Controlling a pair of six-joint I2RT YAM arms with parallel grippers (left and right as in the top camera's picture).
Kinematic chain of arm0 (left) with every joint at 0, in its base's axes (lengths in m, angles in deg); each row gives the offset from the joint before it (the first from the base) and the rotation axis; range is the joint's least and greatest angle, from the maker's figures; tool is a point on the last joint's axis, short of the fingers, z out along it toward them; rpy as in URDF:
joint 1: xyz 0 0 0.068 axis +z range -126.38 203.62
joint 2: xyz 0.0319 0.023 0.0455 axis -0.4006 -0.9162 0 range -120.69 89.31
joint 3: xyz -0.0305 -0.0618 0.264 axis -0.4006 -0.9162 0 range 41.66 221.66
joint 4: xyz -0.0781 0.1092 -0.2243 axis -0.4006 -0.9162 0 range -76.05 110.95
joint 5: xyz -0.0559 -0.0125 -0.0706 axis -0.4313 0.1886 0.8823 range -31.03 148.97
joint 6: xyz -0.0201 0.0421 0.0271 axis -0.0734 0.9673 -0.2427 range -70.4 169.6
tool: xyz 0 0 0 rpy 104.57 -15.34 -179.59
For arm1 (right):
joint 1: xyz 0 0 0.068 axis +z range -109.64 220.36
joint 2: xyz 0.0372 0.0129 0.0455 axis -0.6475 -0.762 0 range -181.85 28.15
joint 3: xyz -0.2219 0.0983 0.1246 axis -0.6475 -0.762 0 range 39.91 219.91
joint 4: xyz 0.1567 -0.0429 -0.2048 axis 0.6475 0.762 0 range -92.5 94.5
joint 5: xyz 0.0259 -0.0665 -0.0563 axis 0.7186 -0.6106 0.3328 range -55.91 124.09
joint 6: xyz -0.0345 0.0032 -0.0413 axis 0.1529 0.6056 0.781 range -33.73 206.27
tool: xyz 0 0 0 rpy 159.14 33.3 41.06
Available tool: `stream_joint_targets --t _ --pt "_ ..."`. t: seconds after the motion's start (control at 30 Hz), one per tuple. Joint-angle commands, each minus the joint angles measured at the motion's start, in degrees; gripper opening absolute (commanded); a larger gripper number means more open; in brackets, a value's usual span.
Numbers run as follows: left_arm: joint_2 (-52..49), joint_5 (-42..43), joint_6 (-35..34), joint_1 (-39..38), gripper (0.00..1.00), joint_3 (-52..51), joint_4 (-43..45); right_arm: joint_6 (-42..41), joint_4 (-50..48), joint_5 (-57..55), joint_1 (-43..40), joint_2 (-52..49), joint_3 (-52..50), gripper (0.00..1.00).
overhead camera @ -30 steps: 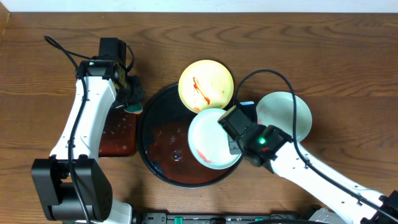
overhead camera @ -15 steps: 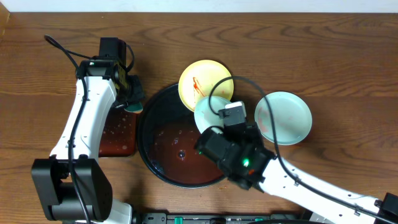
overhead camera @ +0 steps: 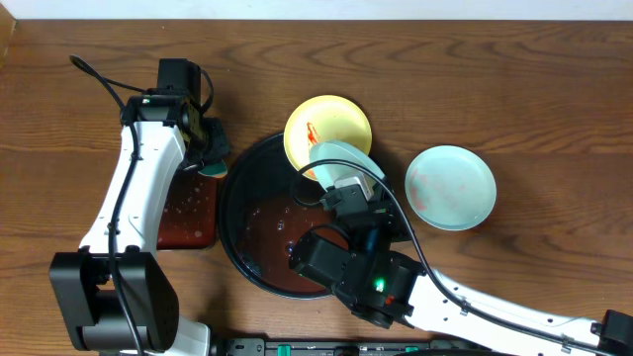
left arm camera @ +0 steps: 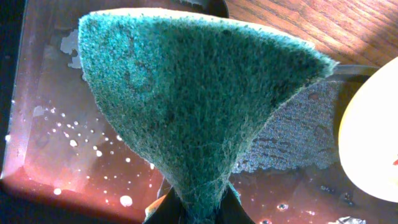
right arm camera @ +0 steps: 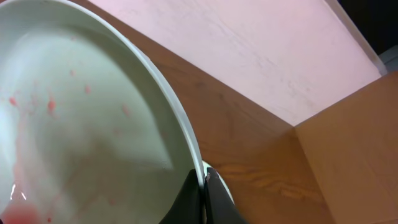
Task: Clean dirty plates on tray and stack at the side
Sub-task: 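Carry the mint-green plate right and stack it on the other plate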
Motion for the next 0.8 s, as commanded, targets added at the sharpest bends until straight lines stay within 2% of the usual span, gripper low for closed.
stream_joint_targets --t 0.0,0.23,0.37,0.6,0.77 --pt "1.05 -0.74 -0.28 0.26 0.07 0.57 0.07 -3.43 -0.02 0.87 0.04 0.94 1.25 0.01" --pt "1.05 -0.74 -0.26 0.26 0.07 0.57 0.04 -14.53 3.1 21.66 -2.69 2.25 1.25 0.01" --pt "1.05 -0.76 -0.09 0.26 0.07 0.57 0.04 -16.06 2.84 34.14 -8.24 6.64 1.25 0.01" --pt "1.05 -0.74 -0.09 0.26 0.07 0.55 0.04 -14.29 6.03 58.4 -29.73 15.54 1.25 0.01" --pt "1.05 -0.74 -0.09 0.26 0.07 0.57 0.04 -11.76 11.47 67.38 -47.74 16.61 1.22 0.01"
